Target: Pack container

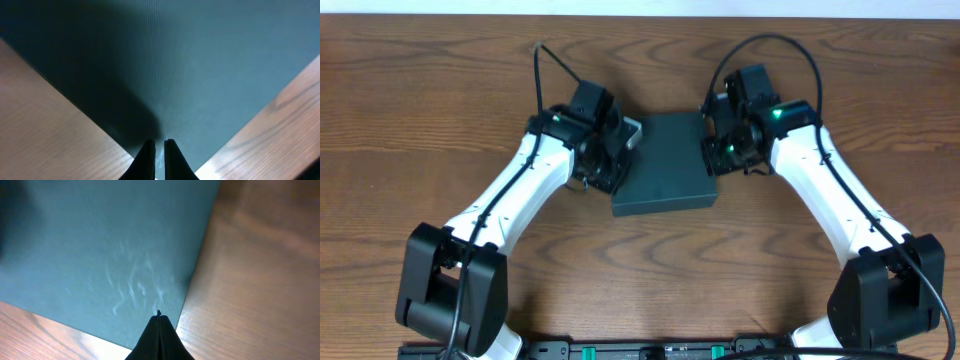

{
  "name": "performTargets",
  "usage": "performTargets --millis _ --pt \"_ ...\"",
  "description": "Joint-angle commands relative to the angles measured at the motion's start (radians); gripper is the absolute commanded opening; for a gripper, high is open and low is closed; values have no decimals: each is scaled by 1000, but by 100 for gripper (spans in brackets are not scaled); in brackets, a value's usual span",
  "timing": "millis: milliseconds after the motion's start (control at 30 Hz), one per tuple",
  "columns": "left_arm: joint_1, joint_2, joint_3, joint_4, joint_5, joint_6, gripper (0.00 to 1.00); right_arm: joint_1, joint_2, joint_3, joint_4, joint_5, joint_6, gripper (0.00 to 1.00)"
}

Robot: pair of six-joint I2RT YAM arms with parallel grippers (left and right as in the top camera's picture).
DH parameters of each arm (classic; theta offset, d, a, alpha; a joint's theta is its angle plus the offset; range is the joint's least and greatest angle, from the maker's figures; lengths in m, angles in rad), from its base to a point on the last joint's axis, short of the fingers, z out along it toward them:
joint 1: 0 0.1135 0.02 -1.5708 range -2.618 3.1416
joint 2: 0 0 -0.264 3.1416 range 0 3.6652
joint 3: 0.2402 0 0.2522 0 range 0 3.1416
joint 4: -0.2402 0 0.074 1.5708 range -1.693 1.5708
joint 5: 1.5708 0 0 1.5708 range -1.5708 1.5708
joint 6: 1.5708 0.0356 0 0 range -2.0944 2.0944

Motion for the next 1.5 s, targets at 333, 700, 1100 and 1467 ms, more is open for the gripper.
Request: performTargets --millis 333,700,1100,1467 --pt "0 2 -90 61 -12 15 7 40 -3 -89 60 -113 51 1" --pt "0 -156 108 -134 -12 -83 6 40 -1 -139 22 -102 153 1" --pt "0 -612 282 -242 -185 -82 16 55 -358 -7 -6 -201 174 11" --pt "0 -943 282 -318 -508 -101 17 54 -847 119 -123 269 98 8"
